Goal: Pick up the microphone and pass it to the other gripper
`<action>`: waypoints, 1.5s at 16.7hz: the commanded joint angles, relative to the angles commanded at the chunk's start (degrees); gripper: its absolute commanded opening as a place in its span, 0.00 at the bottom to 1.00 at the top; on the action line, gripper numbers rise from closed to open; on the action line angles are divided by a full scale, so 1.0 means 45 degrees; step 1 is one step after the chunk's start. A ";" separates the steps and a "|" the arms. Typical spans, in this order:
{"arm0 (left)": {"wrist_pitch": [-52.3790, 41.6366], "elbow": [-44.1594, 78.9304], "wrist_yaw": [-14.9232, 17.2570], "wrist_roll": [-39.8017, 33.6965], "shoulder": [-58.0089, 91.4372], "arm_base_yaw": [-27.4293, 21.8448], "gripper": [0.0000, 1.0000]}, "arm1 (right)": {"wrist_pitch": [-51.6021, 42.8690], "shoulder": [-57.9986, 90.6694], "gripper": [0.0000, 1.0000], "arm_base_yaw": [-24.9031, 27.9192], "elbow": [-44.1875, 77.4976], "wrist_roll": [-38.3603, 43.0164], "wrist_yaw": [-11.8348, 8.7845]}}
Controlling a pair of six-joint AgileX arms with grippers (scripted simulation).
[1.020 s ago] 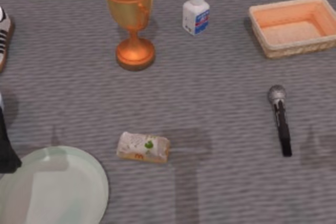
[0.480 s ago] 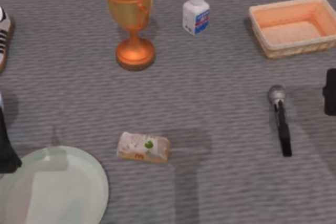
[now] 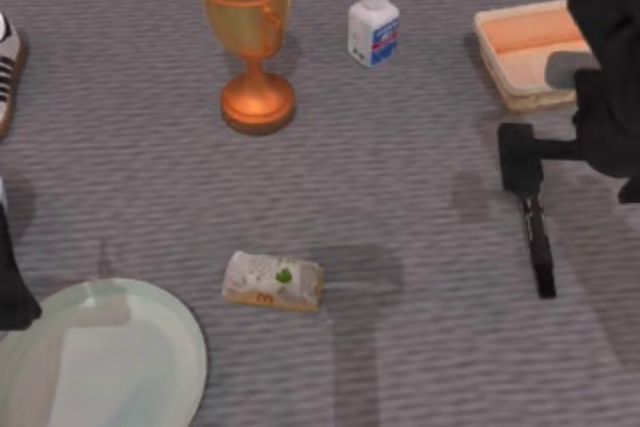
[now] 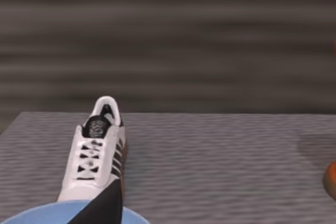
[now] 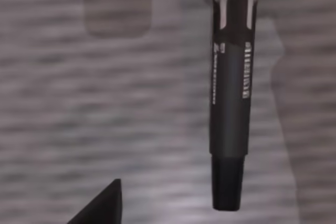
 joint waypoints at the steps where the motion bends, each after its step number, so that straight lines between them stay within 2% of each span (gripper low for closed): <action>1: 0.0000 0.0000 0.0000 0.0000 0.0000 0.0000 1.00 | -0.0367 0.0608 1.00 0.0115 0.0416 0.0122 0.0032; 4: 0.0000 0.0000 0.0000 0.0000 0.0000 0.0000 1.00 | -0.1079 0.1706 1.00 0.0319 0.1130 0.0343 0.0111; 10: 0.0000 0.0000 0.0000 0.0000 0.0000 0.0000 1.00 | -0.1086 0.1807 1.00 0.0274 0.1137 0.0347 0.0111; 13: 0.0000 0.0000 0.0000 0.0000 0.0000 0.0000 1.00 | -0.0218 0.2327 1.00 0.0280 0.0737 0.0313 0.0121; 19: 0.0000 0.0000 0.0000 0.0000 0.0000 0.0000 1.00 | 0.2972 0.4090 1.00 0.0225 -0.0587 0.0283 0.0130; 24: 0.0000 0.0000 0.0000 0.0000 0.0000 0.0000 1.00 | 0.3345 0.4343 1.00 0.0217 -0.0769 0.0280 0.0132; 25: 0.0000 0.0000 0.0000 0.0000 0.0000 0.0000 1.00 | 0.3345 0.4343 0.92 0.0217 -0.0769 0.0280 0.0132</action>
